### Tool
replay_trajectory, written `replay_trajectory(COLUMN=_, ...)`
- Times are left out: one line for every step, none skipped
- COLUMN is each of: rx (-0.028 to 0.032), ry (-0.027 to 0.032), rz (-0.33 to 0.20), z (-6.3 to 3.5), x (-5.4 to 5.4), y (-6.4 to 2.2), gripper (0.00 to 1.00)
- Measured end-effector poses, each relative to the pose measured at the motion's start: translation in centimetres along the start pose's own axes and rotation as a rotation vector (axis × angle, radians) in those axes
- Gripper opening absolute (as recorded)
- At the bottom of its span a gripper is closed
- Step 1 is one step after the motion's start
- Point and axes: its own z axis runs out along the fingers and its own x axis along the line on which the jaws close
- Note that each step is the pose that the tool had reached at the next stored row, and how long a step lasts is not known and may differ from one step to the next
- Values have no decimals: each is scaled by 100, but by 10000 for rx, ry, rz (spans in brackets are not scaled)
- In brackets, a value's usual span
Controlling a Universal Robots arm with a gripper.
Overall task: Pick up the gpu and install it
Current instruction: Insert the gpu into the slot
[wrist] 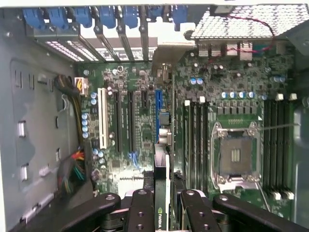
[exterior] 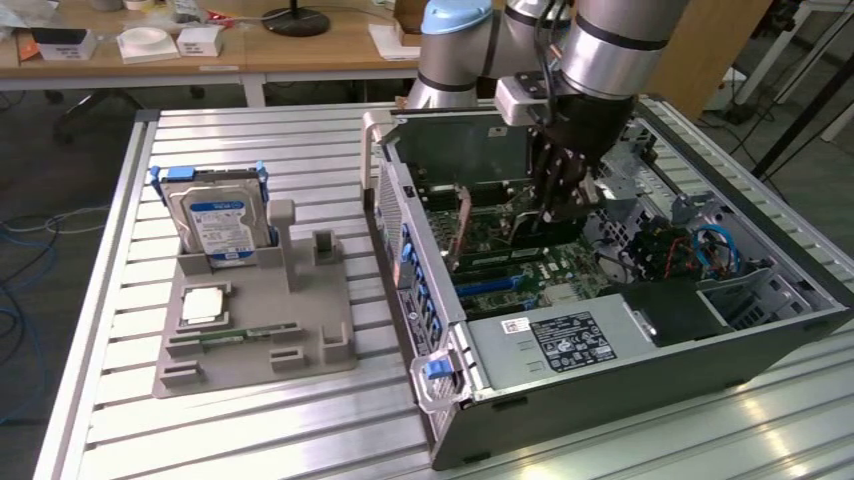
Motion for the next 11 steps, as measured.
replay_trajectory(rx=0, ry=0, rz=-5, z=18, x=7, y=17, gripper=26)
replay_trajectory(rx=0, ry=-1, rz=-10, z=36, x=14, y=35, gripper=26)
replay_trajectory(rx=0, ry=-1, rz=-15, z=54, x=21, y=54, gripper=26)
replay_trajectory(rx=0, ry=0, rz=-20, z=72, x=27, y=71, gripper=26)
replay_trajectory(rx=0, ry=0, rz=-26, z=91, x=33, y=89, gripper=26)
replay_trajectory(rx=-1, ry=0, rz=-34, z=109, x=39, y=105, gripper=26)
replay_trajectory(rx=-1, ry=0, rz=-42, z=127, x=45, y=120, gripper=26)
replay_trajectory(rx=-1, ry=0, rz=-52, z=145, x=51, y=133, gripper=26)
replay_trajectory(rx=-1, ry=0, rz=-64, z=163, x=56, y=145, gripper=26)
replay_trajectory(rx=-1, ry=-1, rz=-77, z=181, x=61, y=155, gripper=26)
replay_trajectory(rx=-1, ry=-1, rz=-94, z=201, x=65, y=166, gripper=26)
